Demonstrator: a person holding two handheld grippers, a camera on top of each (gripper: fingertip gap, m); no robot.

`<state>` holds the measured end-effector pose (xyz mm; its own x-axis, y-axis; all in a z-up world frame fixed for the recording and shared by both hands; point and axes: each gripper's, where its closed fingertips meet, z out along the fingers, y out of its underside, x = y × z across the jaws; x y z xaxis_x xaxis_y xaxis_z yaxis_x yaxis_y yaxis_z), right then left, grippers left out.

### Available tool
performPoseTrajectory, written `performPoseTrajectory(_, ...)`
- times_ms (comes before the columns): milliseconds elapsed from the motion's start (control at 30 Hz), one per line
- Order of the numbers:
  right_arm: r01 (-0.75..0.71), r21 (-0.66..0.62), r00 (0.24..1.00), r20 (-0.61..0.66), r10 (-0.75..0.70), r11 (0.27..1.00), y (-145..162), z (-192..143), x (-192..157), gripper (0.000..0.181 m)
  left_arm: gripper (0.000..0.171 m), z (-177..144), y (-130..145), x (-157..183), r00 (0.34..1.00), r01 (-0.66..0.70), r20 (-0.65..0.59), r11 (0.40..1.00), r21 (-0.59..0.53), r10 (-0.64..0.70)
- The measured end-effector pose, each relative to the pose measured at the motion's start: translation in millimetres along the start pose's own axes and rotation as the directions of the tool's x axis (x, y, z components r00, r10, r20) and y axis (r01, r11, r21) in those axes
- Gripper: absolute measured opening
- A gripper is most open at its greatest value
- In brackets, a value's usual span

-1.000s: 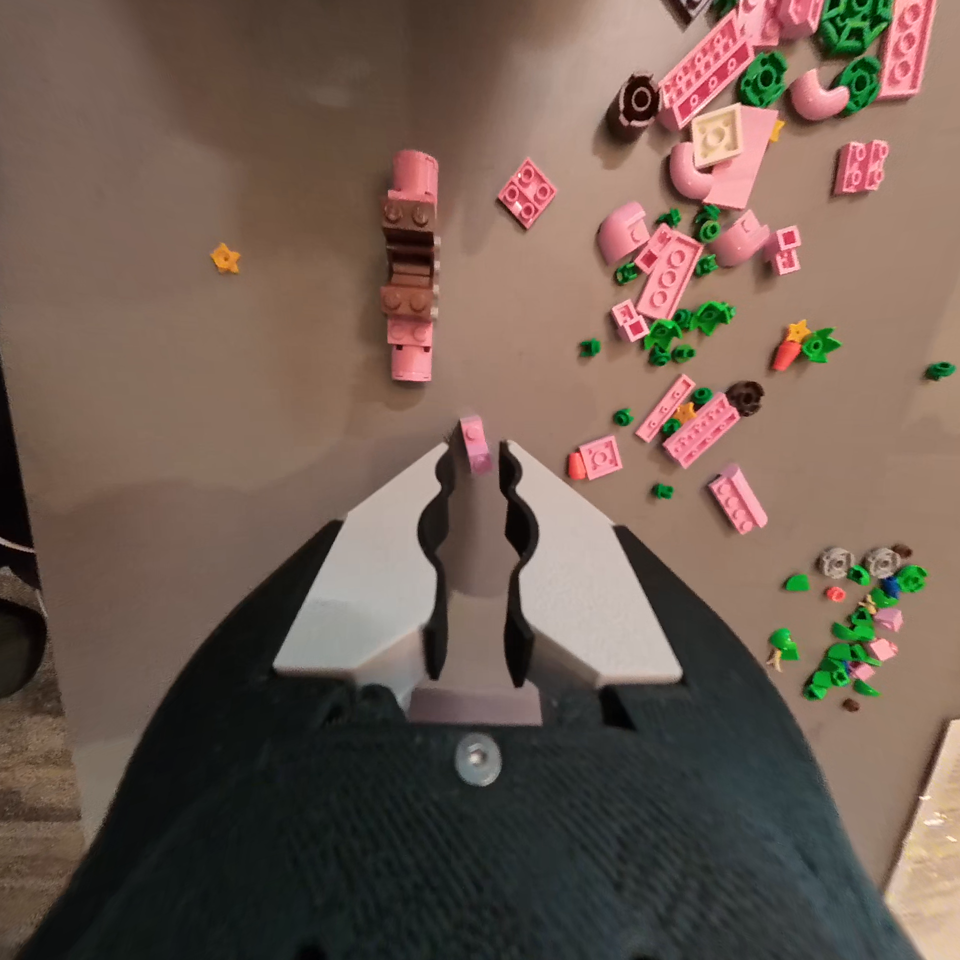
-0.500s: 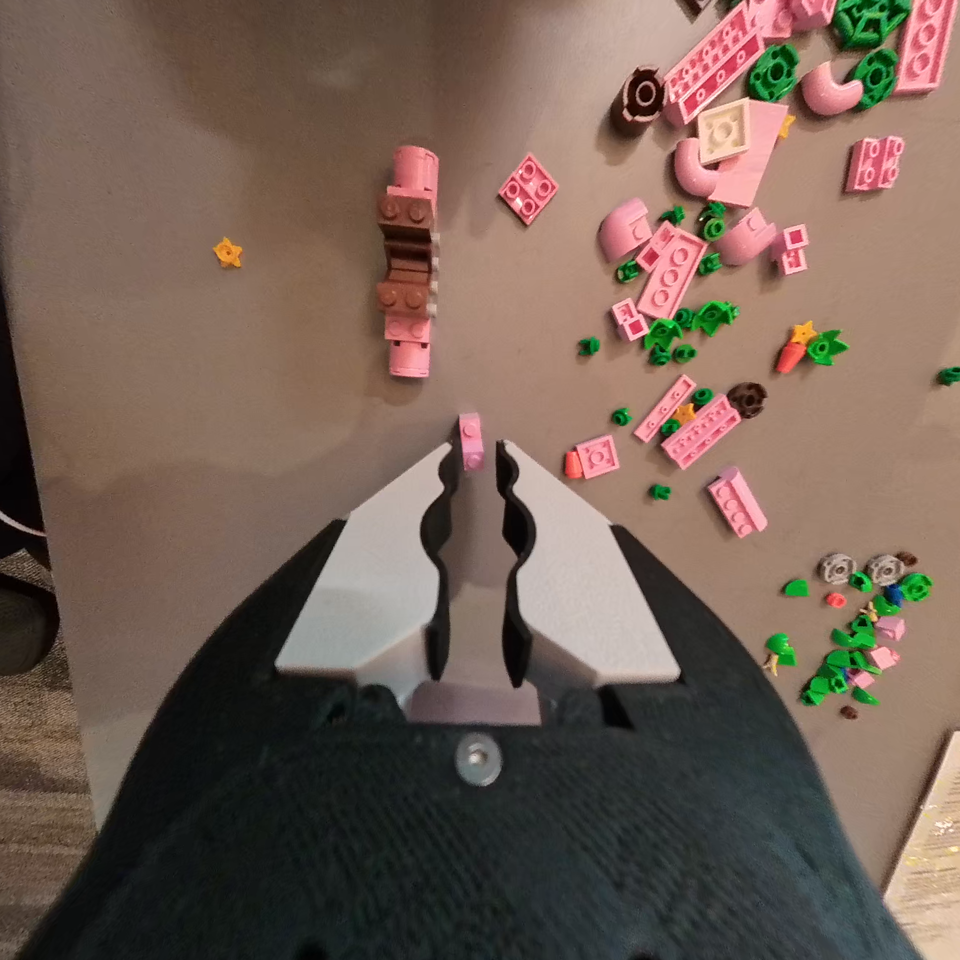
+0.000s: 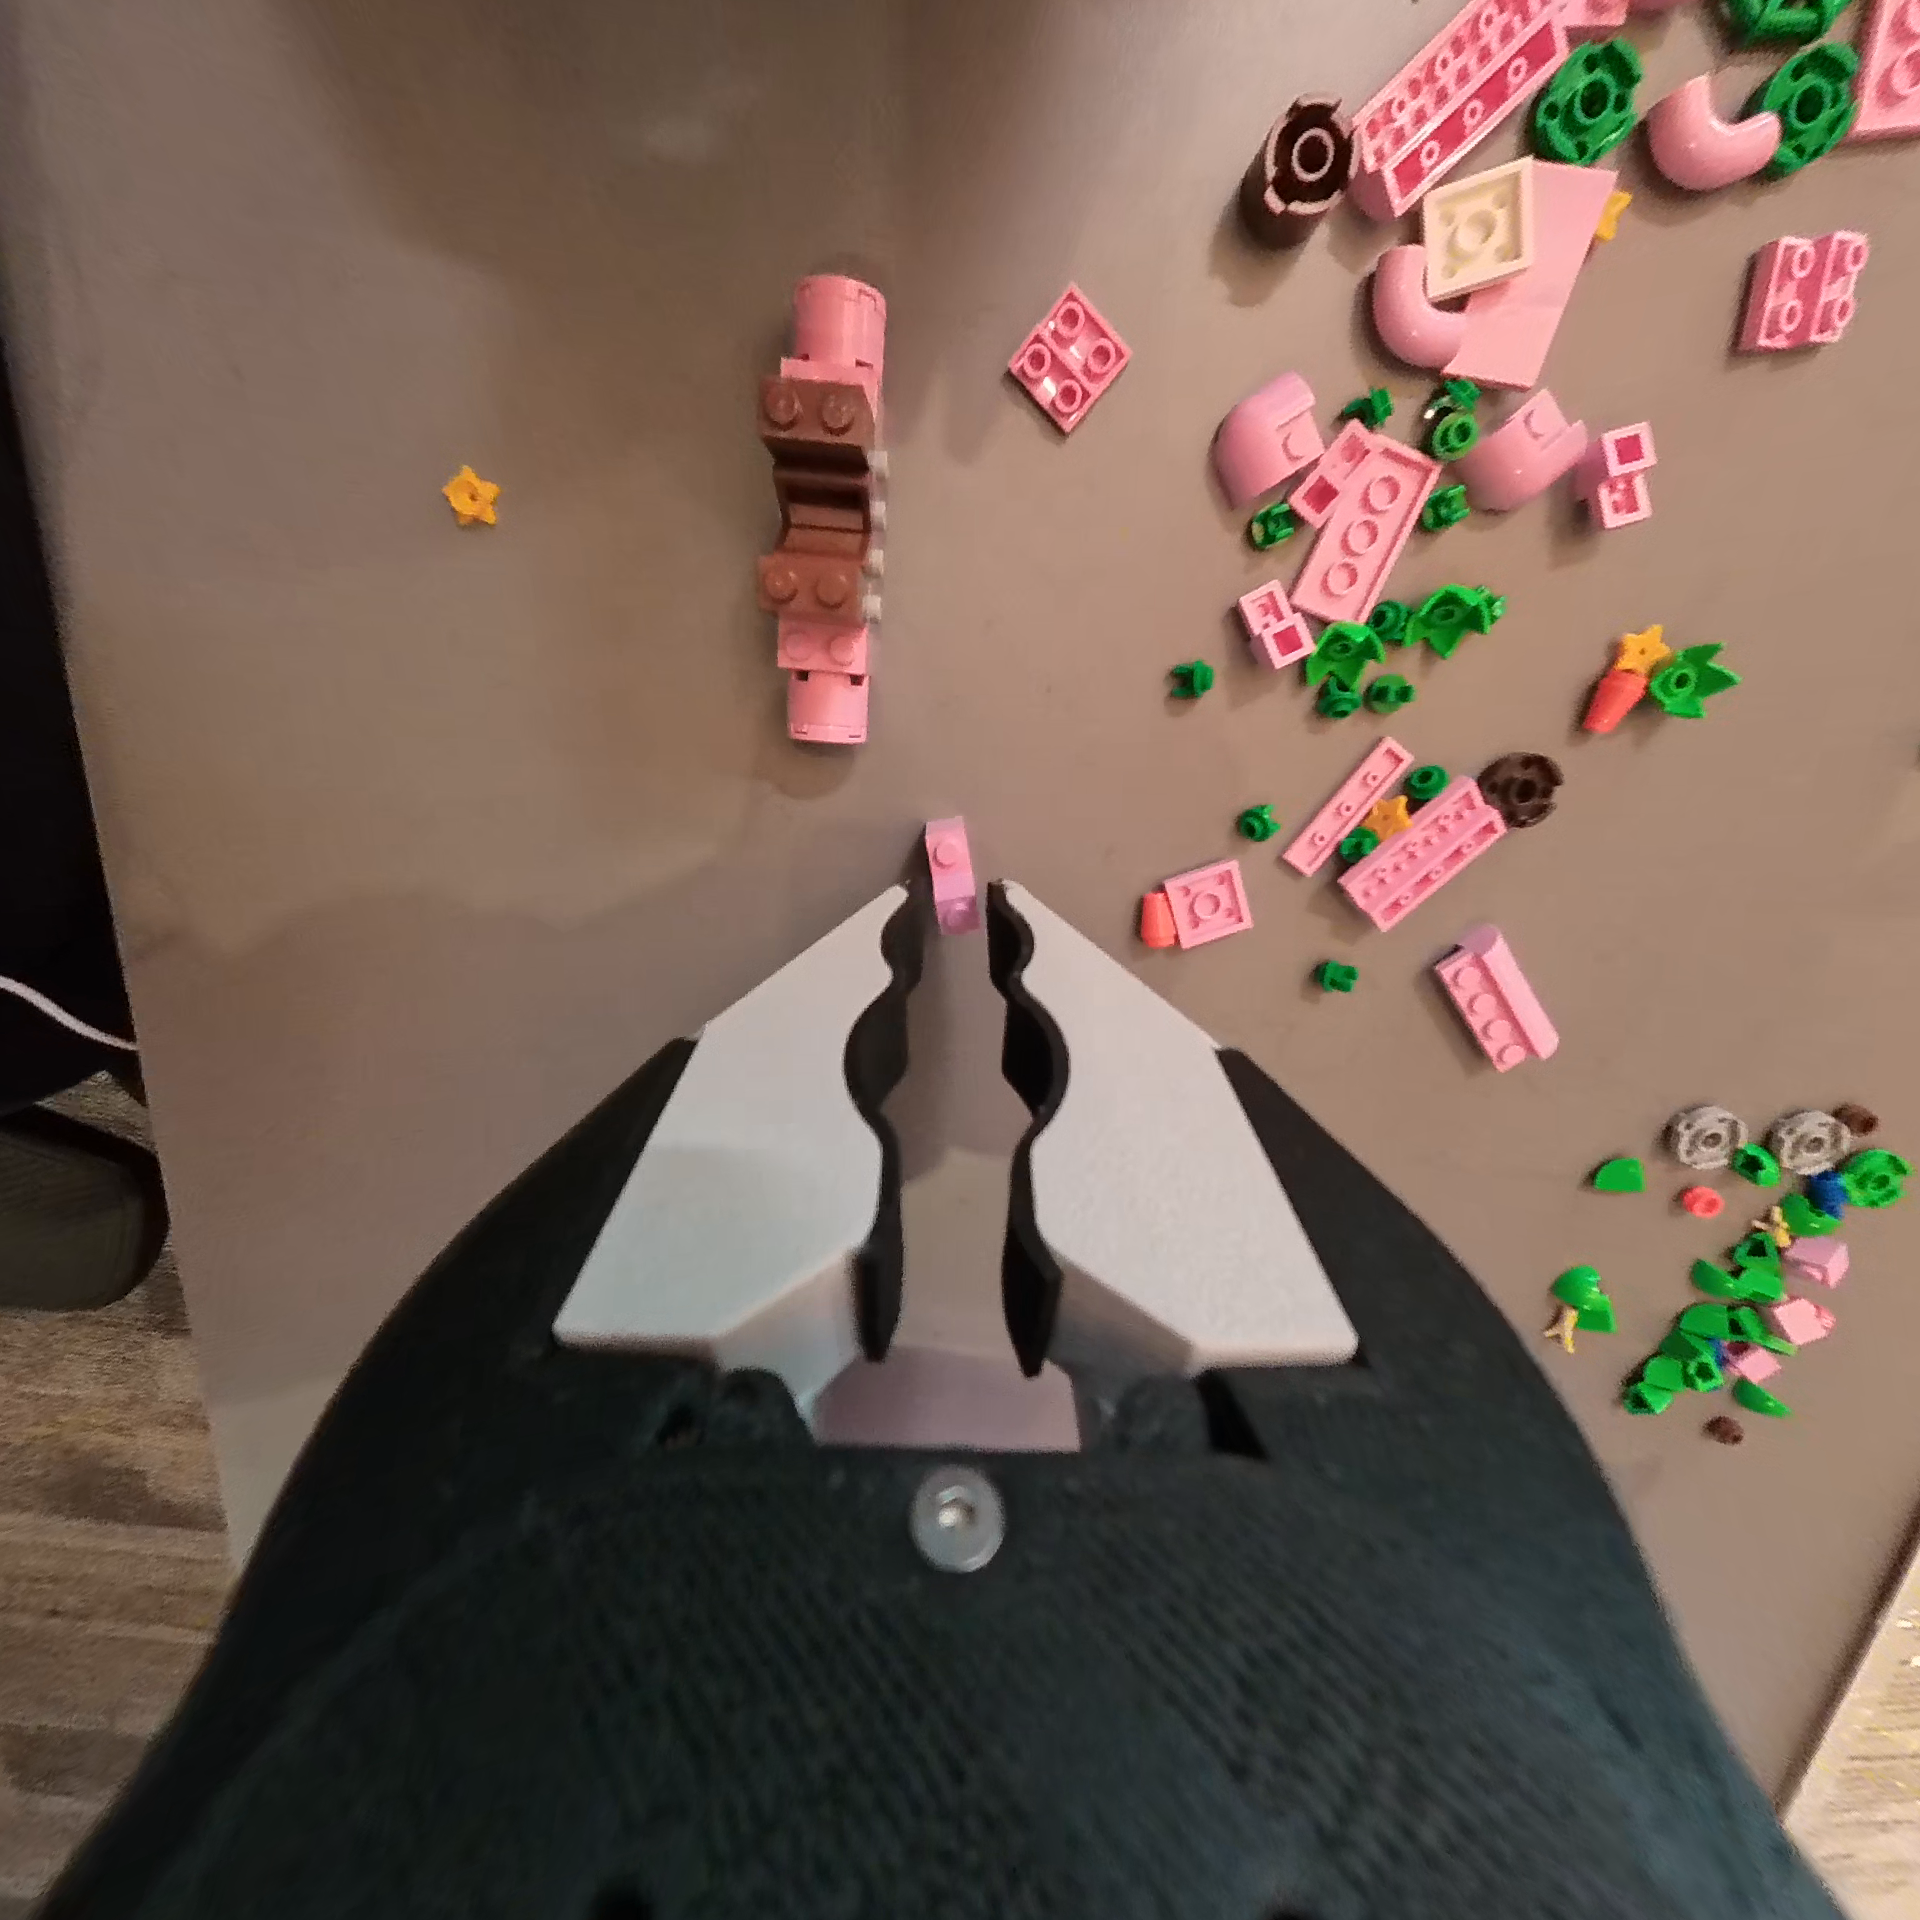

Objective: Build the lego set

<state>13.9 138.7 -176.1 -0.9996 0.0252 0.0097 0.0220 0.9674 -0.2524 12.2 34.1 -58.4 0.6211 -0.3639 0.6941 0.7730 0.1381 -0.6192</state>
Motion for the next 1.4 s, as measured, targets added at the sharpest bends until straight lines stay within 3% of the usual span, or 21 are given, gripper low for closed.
performPoseTrajectory(500, -0.017, -0.004, 0.999, 0.035, 0.017, 1.000, -1.4, 2.4, -3.3, 0.006, 0.008, 0.2, 0.7, -0.7, 1.000, 0.010, -0.002, 1.000, -0.002, -0.010)
performPoseTrajectory(1400, -0.100, -0.196, 0.984, 0.124, 0.126, 0.976, -4.4, 5.8, -6.5, 0.005, 0.009, 1.1, 2.9, -0.6, 1.000, 0.015, -0.002, 1.000, -0.008, -0.015)
